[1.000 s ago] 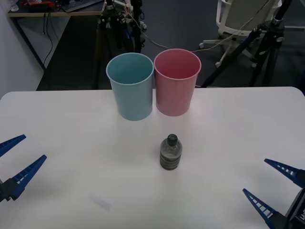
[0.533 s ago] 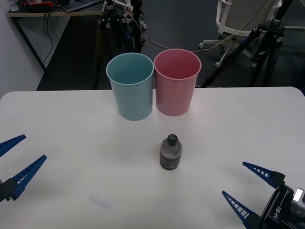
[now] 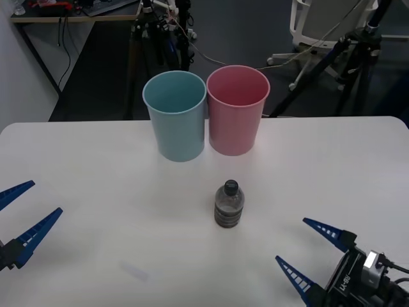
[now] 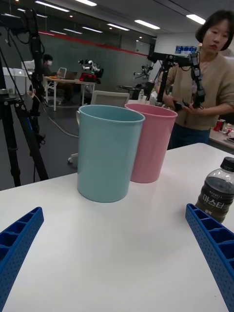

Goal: Grasp the object on the table and drop it into the matching bin: aluminum can to the light blue bin, PET bottle to the pink bin.

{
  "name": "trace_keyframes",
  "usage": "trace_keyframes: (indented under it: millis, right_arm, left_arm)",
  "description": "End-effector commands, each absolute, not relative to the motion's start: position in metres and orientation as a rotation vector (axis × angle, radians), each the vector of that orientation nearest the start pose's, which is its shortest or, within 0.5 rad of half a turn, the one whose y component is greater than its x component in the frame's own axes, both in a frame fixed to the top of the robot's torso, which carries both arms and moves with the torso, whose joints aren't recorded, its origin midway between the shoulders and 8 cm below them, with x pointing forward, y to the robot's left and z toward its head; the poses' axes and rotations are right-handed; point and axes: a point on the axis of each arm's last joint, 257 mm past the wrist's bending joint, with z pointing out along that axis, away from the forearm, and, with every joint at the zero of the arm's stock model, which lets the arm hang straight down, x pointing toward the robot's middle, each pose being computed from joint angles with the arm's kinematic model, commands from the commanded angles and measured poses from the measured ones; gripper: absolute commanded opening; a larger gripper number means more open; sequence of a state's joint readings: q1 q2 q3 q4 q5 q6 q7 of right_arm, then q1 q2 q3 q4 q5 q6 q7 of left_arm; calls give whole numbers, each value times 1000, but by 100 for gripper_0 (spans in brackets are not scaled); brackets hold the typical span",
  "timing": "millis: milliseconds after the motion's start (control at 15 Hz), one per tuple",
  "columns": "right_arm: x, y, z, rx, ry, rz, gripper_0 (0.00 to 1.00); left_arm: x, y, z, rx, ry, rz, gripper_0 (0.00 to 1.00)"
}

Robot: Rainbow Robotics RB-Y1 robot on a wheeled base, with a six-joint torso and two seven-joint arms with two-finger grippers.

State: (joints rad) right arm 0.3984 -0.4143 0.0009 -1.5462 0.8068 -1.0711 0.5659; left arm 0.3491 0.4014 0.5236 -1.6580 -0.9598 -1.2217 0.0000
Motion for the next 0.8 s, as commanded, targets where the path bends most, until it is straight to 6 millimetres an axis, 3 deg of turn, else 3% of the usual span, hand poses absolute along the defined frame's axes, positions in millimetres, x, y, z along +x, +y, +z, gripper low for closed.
trace_keyframes:
  millis: [67,400,800]
  right_arm:
    - [321,-159,-276,-694,1378,635,100]
    - [324,-129,-289,-731,1394,635,100]
    - [350,-113,-298,-718,1424,548,100]
  left_arm:
    - [342,330,-169,465,1441,-567,100]
    - [342,330,-169,465,1441,-567,100]
    - [342,330,-169,465,1441,-567,100]
